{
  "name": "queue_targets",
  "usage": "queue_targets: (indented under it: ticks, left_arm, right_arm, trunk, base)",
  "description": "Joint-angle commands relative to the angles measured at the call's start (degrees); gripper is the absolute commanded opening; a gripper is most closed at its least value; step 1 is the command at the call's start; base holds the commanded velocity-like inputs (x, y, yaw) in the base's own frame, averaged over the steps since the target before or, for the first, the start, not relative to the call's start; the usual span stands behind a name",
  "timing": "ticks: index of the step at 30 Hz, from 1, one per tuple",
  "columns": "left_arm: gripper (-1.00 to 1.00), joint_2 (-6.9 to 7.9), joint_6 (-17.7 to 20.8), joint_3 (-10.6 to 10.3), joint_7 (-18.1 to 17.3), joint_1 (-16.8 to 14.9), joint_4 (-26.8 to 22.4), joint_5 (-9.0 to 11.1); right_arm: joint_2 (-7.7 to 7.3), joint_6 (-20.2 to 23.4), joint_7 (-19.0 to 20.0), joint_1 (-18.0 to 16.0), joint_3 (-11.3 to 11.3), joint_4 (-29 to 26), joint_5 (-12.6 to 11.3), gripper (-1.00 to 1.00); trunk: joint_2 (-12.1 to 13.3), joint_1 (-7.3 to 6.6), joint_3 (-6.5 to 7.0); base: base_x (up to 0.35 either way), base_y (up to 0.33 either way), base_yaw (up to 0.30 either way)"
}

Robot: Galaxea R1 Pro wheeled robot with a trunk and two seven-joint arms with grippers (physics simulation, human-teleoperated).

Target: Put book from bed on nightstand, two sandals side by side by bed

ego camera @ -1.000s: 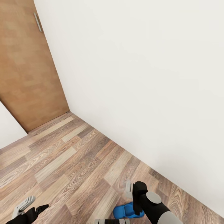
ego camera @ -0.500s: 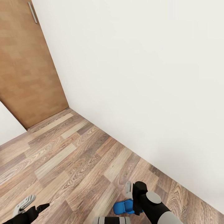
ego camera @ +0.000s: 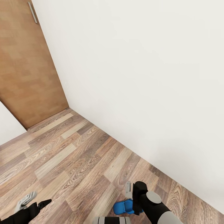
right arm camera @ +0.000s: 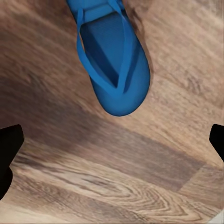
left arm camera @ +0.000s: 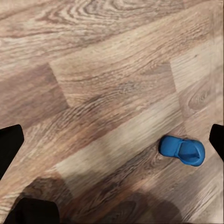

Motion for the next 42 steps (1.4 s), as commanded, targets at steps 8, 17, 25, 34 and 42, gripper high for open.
queue_targets:
  ticks: [8, 17, 25, 34, 42]
  left_arm:
    - [1.00, 0.11, 0.76, -0.02, -5.47, 0.00, -1.43, -0.58]
    - [1.00, 0.23, 0.83, 0.33, -6.42, 0.00, -1.55, -0.70]
    - [1.00, 0.30, 0.84, 0.58, -6.57, 0.00, -1.56, -0.67]
    - [1.00, 0.26, 0.84, 0.60, -6.59, 0.01, -1.56, -0.70]
    - [1.00, 0.23, 0.84, 0.56, -6.62, 0.00, -1.56, -0.64]
  right_arm:
    - [0.06, -1.57, 0.39, -0.02, -0.80, -0.05, 0.31, 1.00]
    - [0.02, -1.88, 0.35, -0.03, -1.43, -0.05, 0.51, 1.00]
    - [0.00, -1.82, 0.31, -0.03, -1.52, -0.12, 0.76, 1.00]
    - [-0.05, -1.66, 0.31, -0.04, -1.59, -1.97, 0.98, 1.00]
    - [-0.01, -1.36, -0.19, -0.69, -1.68, -6.38, 1.04, 1.00]
  trunk:
    - [-0.03, 0.02, -0.26]
    - [-0.15, 0.25, -2.25]
    - [-0.26, 0.46, -4.03]
    - [-0.38, 0.69, -6.02]
    - [-0.49, 0.90, -7.79]
  base:
    - [0.000, 0.000, 0.000]
    - [0.000, 0.000, 0.000]
    - [0.000, 0.000, 0.000]
    - [0.000, 0.000, 0.000]
    - [0.000, 0.000, 0.000]
